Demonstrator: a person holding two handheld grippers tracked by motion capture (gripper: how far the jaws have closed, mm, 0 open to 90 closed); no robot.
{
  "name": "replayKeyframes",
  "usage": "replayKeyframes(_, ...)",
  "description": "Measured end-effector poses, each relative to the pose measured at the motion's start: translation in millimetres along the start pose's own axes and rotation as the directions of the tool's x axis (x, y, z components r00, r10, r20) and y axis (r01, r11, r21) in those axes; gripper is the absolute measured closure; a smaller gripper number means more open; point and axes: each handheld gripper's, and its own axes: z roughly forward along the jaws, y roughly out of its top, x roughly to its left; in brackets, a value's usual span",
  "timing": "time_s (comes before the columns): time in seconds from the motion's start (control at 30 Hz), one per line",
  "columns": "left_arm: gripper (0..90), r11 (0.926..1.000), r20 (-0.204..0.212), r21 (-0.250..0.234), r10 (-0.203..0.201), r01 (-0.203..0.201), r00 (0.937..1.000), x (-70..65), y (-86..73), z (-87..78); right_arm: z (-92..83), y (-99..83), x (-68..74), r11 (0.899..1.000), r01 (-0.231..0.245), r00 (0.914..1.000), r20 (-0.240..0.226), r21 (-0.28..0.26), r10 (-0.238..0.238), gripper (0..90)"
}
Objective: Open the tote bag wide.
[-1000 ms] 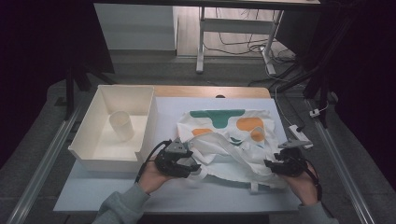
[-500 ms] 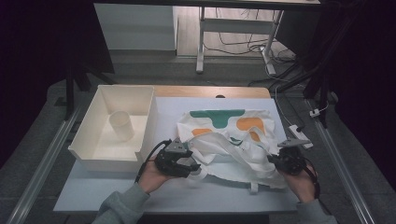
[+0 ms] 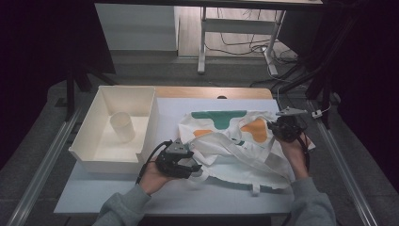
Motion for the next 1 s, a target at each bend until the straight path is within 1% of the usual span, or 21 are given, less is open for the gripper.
replayKeyframes(0.1,41.7,1.0,-0.001,0.0,0.001,-0.001,1.0,-0.5,0.1,0.1,14.7,-4.0,-4.3,1.0,-0.002,0.9998,0.02,0.031,0.001,87.3)
replayKeyframes(0.23,41.7,1.0,0.001,0.004,0.005,-0.005,1.0,-1.5,0.2,0.7,32.5,-14.9,-5.7,0.996,-0.027,0.9995,-0.012,0.082,0.028,87.2)
replayKeyframes(0.33,41.6,1.0,0.004,0.004,0.007,-0.007,1.0,-2.0,0.1,0.9,44.1,-23.0,-3.7,0.991,-0.022,0.9989,-0.038,0.135,0.028,86.7)
replayKeyframes(0.37,41.6,1.0,0.004,0.005,0.008,-0.008,1.0,-2.1,0.1,0.7,45.6,-24.2,-3.2,0.989,-0.028,0.9984,-0.045,0.144,0.034,84.9)
replayKeyframes(0.4,41.6,0.9999,0.003,0.004,0.01,-0.011,0.9999,-1.9,0.0,0.5,45.4,-24.5,-3.0,0.989,-0.031,0.9982,-0.047,0.143,0.038,79.6)
replayKeyframes(0.47,41.6,1.0,0.003,0.0,0.008,-0.008,1.0,-1.5,0.0,-0.1,39.5,-21.8,-2.0,0.992,-0.033,0.9991,-0.023,0.12,0.036,66.7)
replayKeyframes(0.53,41.7,1.0,0.002,-0.004,0.005,-0.005,1.0,-1.1,-0.1,-0.7,26.4,-16.2,-0.4,0.997,-0.043,0.999,-0.011,0.062,0.044,57.5)
replayKeyframes(0.6,41.8,1.0,0.002,-0.006,0.005,-0.005,1.0,-0.9,-0.1,-1.2,11.2,-10.5,1.6,0.998,-0.06,0.9979,-0.025,0.001,0.06,51.5)
replayKeyframes(0.63,41.8,1.0,0.001,-0.008,0.004,-0.004,1.0,-1.1,0.0,-1.5,4.0,-8.1,2.8,0.998,-0.062,0.9975,-0.034,-0.021,0.061,49.4)
replayKeyframes(0.67,41.8,1.0,0.001,-0.009,0.004,-0.004,1.0,-1.3,0.0,-1.7,-4.1,-6.1,5.0,0.997,-0.059,0.997,-0.052,-0.04,0.057,48.2)
replayKeyframes(0.73,41.9,0.9999,0.001,-0.01,0.005,-0.005,1.0,-1.5,0.1,-1.9,-14.0,-4.8,8.5,0.997,-0.053,0.996,-0.075,-0.06,0.048,46.5)
replayKeyframes(0.8,41.9,0.9999,0.001,-0.011,0.005,-0.005,1.0,-1.6,0.2,-1.9,-22.5,-5.0,12.6,0.996,-0.045,0.9931,-0.111,-0.079,0.036,45.7)
replayKeyframes(0.93,41.9,0.9999,0.0,-0.012,0.004,-0.004,1.0,-1.1,0.3,-2.5,-33.5,-5.9,23.2,0.994,-0.015,0.986,-0.167,-0.106,-0.003,45.2)
replayKeyframes(1.0,41.9,0.9999,-0.001,-0.014,0.003,-0.003,1.0,-1.0,0.2,-2.6,-36.6,-6.6,30.4,0.994,0.012,0.9834,-0.179,-0.11,-0.032,45.1)
